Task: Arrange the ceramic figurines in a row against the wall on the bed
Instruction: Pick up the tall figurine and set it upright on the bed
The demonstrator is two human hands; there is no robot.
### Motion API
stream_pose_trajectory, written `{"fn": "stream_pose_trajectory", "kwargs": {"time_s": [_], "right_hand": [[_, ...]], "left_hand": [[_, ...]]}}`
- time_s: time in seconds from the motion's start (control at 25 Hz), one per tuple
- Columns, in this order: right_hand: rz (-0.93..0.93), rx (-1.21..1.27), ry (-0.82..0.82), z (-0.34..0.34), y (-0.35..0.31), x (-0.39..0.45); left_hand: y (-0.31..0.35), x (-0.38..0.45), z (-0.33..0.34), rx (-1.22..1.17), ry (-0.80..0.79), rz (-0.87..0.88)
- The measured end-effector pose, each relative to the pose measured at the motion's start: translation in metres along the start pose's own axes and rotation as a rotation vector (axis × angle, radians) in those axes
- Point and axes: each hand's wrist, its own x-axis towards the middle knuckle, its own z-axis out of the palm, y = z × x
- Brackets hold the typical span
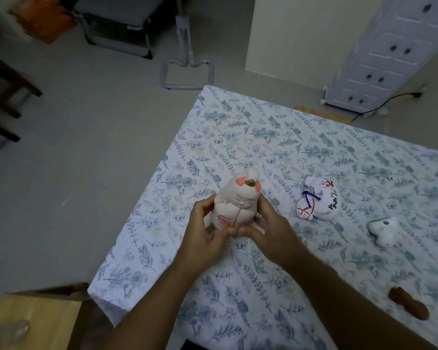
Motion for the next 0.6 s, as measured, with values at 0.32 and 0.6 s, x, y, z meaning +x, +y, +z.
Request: {"fn": "stream_pose_trajectory", "kwargs": {"time_s": [0.32,0.6], "right_hand": [[-0.044,-0.026,-0.013,0.003,0.0,-0.004],[-0.057,-0.646,0.194,-0.035,0.028,-0.042]], "left_hand": [[0.0,-0.006,0.004,0.065,0.039,0.027],[0.015,-0.075,0.045,0.407,0.175,0.135]]}}
